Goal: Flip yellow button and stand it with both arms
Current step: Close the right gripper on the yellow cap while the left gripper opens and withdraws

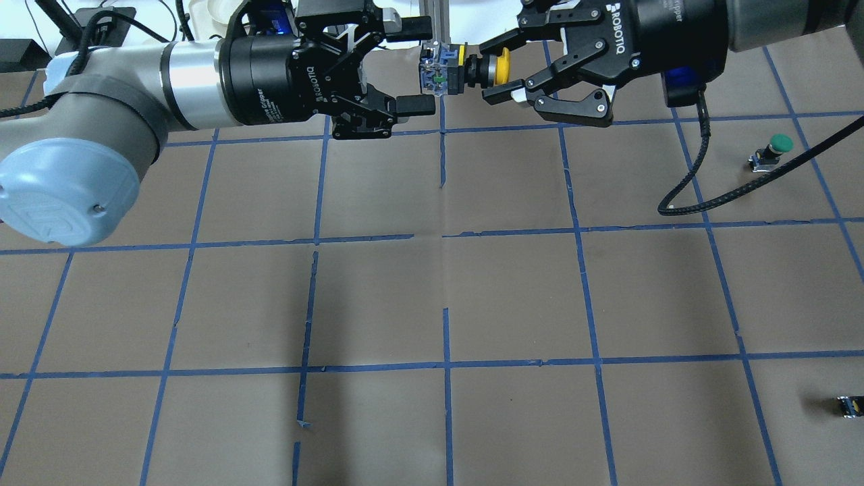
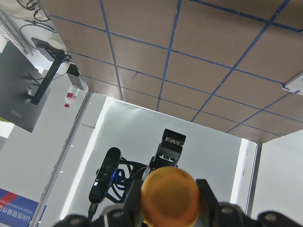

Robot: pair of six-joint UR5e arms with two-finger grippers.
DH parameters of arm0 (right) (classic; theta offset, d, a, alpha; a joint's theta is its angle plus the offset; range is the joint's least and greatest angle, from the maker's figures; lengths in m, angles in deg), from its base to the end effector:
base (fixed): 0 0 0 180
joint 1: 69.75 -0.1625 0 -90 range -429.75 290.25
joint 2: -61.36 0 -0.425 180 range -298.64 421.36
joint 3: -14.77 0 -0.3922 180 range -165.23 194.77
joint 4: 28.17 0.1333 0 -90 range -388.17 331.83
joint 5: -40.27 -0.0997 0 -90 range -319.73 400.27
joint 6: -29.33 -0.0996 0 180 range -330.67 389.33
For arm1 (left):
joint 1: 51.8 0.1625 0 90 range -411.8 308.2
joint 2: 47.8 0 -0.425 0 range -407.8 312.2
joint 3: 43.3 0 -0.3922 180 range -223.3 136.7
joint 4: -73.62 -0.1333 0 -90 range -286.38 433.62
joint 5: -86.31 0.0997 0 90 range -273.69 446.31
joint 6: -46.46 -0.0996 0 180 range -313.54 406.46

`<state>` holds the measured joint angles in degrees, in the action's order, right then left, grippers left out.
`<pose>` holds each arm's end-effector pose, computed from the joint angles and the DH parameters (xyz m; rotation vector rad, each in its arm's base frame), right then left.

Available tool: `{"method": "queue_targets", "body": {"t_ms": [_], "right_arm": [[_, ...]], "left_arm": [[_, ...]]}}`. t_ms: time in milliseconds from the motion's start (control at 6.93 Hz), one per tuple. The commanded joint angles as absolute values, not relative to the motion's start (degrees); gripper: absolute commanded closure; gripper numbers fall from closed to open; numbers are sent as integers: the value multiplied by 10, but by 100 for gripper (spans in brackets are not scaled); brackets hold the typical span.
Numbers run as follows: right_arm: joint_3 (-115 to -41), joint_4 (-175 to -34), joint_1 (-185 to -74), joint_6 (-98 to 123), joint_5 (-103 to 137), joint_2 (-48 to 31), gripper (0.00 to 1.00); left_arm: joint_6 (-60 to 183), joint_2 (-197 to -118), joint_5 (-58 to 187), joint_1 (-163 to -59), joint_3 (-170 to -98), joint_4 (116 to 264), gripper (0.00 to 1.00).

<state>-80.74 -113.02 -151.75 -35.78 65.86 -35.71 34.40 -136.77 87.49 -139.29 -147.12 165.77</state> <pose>0.1602 -0.4634 0.5458 1.2756 1.6513 0.6855 -0.2120 -0.4804 0.4729 0.0706 -1.5891 -0.0092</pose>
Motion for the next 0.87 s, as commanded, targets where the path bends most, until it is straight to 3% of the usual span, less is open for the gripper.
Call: {"method": "queue_targets", "body": {"t_ms": [0, 433, 721], "right_arm": [[-803, -1157, -1511, -337, 732, -355, 78], [-807, -1166, -1450, -156, 891, -351, 78], [-836, -1128, -1405, 151, 1045, -350, 82]], "left_arm": [[348, -1364, 942, -1380, -1462, 1656, 4], [351, -1378, 1208, -1358, -1425, 1650, 5], [351, -1383, 1423, -1370, -1385, 1649, 5]]}}
